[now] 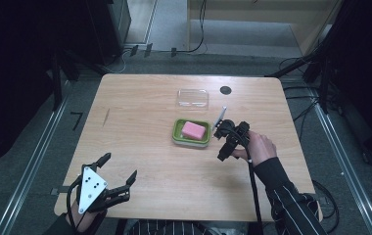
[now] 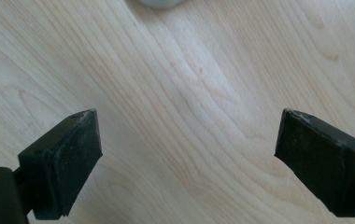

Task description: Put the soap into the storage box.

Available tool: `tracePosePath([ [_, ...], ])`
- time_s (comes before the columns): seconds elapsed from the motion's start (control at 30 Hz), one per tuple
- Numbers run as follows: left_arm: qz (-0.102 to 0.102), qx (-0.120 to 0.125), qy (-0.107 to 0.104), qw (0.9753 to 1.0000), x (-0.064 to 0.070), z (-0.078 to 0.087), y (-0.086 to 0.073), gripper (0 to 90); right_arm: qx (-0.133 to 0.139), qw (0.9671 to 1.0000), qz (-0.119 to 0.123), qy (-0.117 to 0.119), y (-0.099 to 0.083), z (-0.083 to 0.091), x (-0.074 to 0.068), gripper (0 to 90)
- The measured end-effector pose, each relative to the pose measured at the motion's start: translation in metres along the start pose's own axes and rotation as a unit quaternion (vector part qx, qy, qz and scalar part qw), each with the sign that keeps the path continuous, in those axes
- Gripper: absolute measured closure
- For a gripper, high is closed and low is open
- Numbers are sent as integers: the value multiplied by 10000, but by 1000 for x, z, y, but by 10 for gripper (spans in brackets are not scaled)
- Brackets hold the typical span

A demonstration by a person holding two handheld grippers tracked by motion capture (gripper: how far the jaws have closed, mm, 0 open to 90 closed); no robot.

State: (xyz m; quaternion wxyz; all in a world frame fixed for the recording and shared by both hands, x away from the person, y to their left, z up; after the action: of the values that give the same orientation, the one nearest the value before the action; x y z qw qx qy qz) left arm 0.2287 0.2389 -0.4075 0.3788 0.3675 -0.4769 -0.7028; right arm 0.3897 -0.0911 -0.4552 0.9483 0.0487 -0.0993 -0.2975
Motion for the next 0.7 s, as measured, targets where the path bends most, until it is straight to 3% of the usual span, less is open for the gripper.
tracePosePath([
  [0.47,-5,5,-3,10000,0,0,0,133,-317,9992,-242,88,-48,-14,-13,81],
  [0.7,-10,-4,-7,10000,1,-1,0,133,-433,9985,-246,216,-69,-21,-24,80],
])
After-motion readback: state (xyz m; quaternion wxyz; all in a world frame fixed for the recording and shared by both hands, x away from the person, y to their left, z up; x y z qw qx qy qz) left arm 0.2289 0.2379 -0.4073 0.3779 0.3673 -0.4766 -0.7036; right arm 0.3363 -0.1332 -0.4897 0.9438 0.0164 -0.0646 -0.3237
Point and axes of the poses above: each handheld gripper's, and its own axes: z roughly backward along the jaws, y roughly out of its top, x roughly to its right, the point moved 5 cm from there along -z, roughly forward along the jaws, and after that the axes turned 4 degrees about z, right-handed, at the moved point
